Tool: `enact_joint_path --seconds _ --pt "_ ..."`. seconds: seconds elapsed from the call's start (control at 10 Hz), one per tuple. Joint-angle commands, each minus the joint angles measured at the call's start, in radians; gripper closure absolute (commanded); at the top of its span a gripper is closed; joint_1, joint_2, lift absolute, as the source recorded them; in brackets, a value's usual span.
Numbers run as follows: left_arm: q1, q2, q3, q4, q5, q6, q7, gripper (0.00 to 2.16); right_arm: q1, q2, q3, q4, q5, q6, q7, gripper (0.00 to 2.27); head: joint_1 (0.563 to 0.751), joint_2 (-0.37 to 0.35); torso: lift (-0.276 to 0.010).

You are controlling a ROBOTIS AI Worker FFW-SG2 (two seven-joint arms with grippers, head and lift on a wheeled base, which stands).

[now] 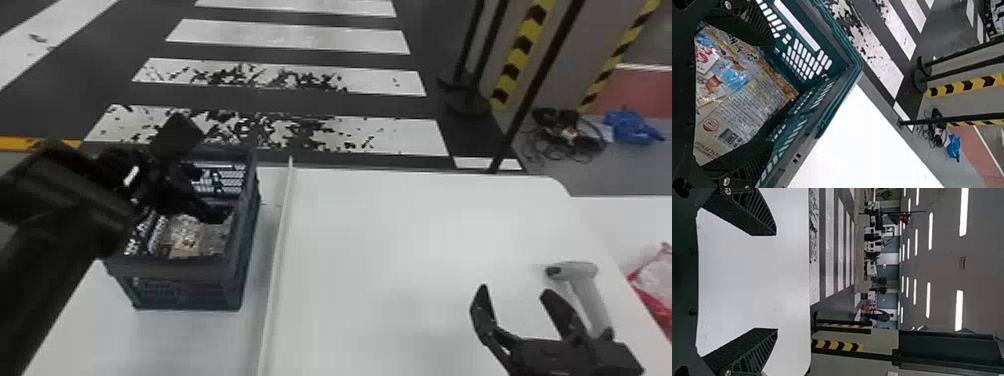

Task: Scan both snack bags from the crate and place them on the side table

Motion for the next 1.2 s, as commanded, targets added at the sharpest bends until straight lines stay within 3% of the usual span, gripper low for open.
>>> enact_joint_path --seconds 0.0,0.2,0.5,0.8,1.0,1.1 --pt "-0.018 -0.041 0.012 0.048 -0.095 -0.023 -0.035 0.1 0.006 0.005 0.001 -0.004 -0.006 0.0 0.002 0.05 0.695 -0.083 -0.098" --pt "-0.038 -0.044 0.012 0.108 -0.11 -0.026 -0.076 0.1 0.006 0.005 0.002 -0.004 -0.009 0.0 0.002 0.05 0.695 -0.092 -0.098" --pt "-0.04 -0.045 0.012 0.162 -0.139 -0.036 -0.085 0.1 -0.001 0.005 0.002 0.008 -0.018 0.0 0.003 0.05 0.695 -0.079 -0.098" --pt "-0.075 -0.081 0.015 0.281 -0.196 -0.079 -0.09 0.1 -0.004 0.005 -0.001 0.019 -0.023 0.0 0.003 0.05 0.695 -0.073 -0.098" --pt "-0.084 -0.098 0.015 0.338 -0.236 -0.128 -0.05 0.05 -0.006 0.005 -0.002 0.024 -0.023 0.003 0.003 0.05 0.695 -0.074 -0.098" --pt "-0.092 -0.114 0.016 0.377 -0.29 -0.128 -0.036 0.04 -0.007 0.005 -0.002 0.027 -0.024 0.003 0.003 0.05 0.695 -0.072 -0.098"
